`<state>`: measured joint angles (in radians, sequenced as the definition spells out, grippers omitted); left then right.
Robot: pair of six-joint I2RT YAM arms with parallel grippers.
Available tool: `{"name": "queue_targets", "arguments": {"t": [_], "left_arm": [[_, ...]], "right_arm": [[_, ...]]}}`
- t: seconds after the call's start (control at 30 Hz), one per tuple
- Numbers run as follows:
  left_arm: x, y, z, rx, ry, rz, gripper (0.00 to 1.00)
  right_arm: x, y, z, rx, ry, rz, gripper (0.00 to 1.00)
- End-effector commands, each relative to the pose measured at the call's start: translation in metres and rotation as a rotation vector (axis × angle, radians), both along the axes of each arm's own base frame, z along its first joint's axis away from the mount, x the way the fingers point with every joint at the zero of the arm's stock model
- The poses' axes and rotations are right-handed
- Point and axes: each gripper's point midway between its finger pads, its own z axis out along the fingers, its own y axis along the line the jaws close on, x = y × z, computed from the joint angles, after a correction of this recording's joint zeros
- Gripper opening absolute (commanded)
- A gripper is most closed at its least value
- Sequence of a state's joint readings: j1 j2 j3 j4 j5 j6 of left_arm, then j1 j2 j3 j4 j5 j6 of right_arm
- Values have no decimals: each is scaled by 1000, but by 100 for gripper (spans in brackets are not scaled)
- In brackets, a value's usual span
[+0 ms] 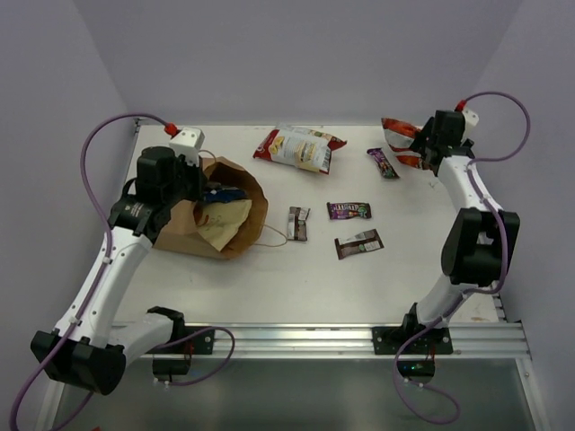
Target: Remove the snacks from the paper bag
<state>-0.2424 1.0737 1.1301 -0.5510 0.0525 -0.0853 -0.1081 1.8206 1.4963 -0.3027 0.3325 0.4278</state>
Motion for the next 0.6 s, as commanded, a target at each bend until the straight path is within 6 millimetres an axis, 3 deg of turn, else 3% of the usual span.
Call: {"name": "queue_targets", "arguments": {"t": [0.0,0.03,0.07,0.1,0.17,0.2,0.23,0.3,0.4,0.43,0.5,0.53,0.57], "left_arm": [[-6,-4,23,-25,-75,-41,0],[-7,-4,24,-27,-77,-43,0],[-9,-4,26,-28,-80,-44,0],[-10,-4,28,-29,-83,-45,0],[-12,-5,29,-33,-85,-52,0],[-13,-5,31,-35,-90,-54,0],[-14,-4,31,-34,-90,-54,0],[-16,-3,31,-30,-91,-51,0],[-17,-3,32,-29,-93,-50,0],[-17,-3,32,-29,-93,-52,0],[-18,-4,35,-33,-97,-57,0],[-18,-5,36,-36,-101,-65,0],[-18,-6,36,-38,-101,-69,0]], "right_arm": [[-39,0,41,22,-101,-60,82],[-46,2,44,39,-118,-66,84],[-57,4,60,41,-162,-67,86],[-67,6,50,45,-144,-64,86],[-78,10,58,55,-180,-53,88],[-86,13,74,57,-224,-42,88],[-90,25,69,89,-229,13,88],[-94,45,86,93,-301,117,88],[-94,93,100,84,-355,324,88],[-96,128,108,81,-378,436,88],[-101,178,122,24,-428,681,85],[-111,222,123,22,-434,828,84],[-119,253,130,-11,-466,978,84]]}}
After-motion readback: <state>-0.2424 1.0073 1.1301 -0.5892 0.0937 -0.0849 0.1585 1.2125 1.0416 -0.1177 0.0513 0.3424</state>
